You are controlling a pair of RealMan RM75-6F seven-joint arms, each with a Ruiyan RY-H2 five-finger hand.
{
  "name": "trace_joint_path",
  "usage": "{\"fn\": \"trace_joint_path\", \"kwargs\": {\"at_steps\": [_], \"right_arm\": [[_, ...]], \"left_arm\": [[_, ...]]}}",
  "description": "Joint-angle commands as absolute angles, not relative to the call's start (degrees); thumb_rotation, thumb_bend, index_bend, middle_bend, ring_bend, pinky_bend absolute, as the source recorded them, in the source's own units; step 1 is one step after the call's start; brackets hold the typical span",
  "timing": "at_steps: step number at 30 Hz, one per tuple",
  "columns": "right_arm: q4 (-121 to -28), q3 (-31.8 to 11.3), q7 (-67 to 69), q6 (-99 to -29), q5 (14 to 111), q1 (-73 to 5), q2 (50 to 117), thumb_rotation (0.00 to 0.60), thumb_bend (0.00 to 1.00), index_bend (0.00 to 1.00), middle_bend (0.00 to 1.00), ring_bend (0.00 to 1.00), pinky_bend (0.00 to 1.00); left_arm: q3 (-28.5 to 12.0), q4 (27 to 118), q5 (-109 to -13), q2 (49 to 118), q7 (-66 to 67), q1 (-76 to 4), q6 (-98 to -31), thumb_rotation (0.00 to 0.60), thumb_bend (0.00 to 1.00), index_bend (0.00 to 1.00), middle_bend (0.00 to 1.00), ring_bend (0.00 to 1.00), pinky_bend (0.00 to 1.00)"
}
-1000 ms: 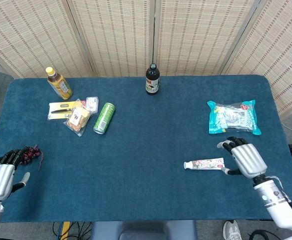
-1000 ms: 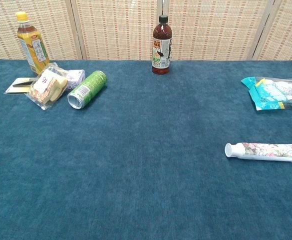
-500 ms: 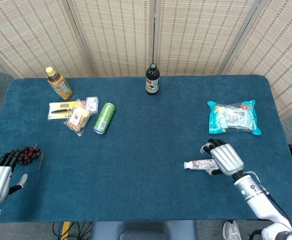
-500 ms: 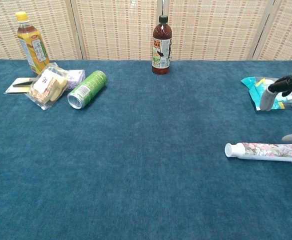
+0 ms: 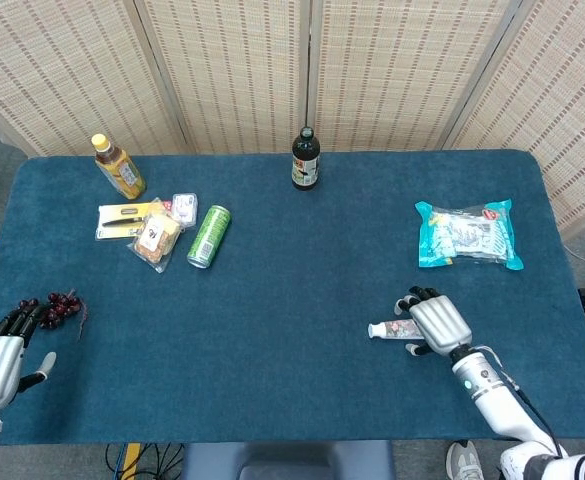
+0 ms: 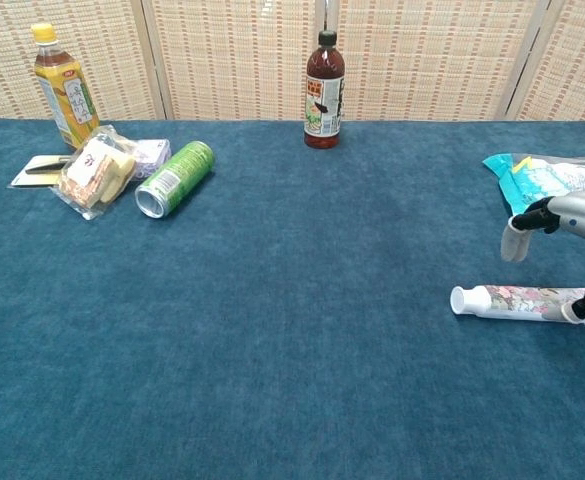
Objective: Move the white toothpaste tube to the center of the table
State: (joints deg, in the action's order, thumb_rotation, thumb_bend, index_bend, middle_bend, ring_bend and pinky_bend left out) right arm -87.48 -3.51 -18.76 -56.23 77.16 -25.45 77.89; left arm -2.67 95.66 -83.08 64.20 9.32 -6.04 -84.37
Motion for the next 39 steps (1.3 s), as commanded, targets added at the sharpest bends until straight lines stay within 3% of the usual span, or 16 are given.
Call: {"fn": "trace_joint_path", "kwargs": {"at_steps": [1, 21, 25, 39], "right_arm": [[-85.70, -3.20, -19.74, -55.10, 76.13, -26.26, 79.85, 0.600, 0.19, 0.36, 0.37, 0.17, 0.22], [-81.53, -2.59, -19.09, -54.73, 73.61, -26.93, 83.23, 0.600, 0.26, 0.38, 0.41, 0.17, 0.22], [-81.16, -2.58, -19.00, -54.64, 73.37, -27.13, 83.51, 0.600, 0.33, 0.40, 0.42, 0.17, 0.22], [-80.46, -2.54, -19.88, -54.65, 72.50, -27.82, 84.82, 0.600, 0.39, 0.46, 0.47, 0.22, 0.22]], "left_arm": [[-2.56, 95.47, -83.04, 64.19, 9.14, -5.91, -84.36, 0.600, 0.28, 0.15, 0.20, 0.17, 0.27], [-2.65, 94.31, -82.89, 64.51, 7.95, -5.76, -84.08, 0.600, 0.29, 0.14, 0.20, 0.16, 0.27], [-2.74, 94.29, -82.70, 64.42, 7.90, -5.60, -84.28, 0.600, 0.28, 0.14, 0.20, 0.16, 0.27], [-2.58, 93.86, -82.61, 64.41, 7.43, -5.23, -84.30, 0.600, 0.28, 0.14, 0.19, 0.15, 0.27]]}}
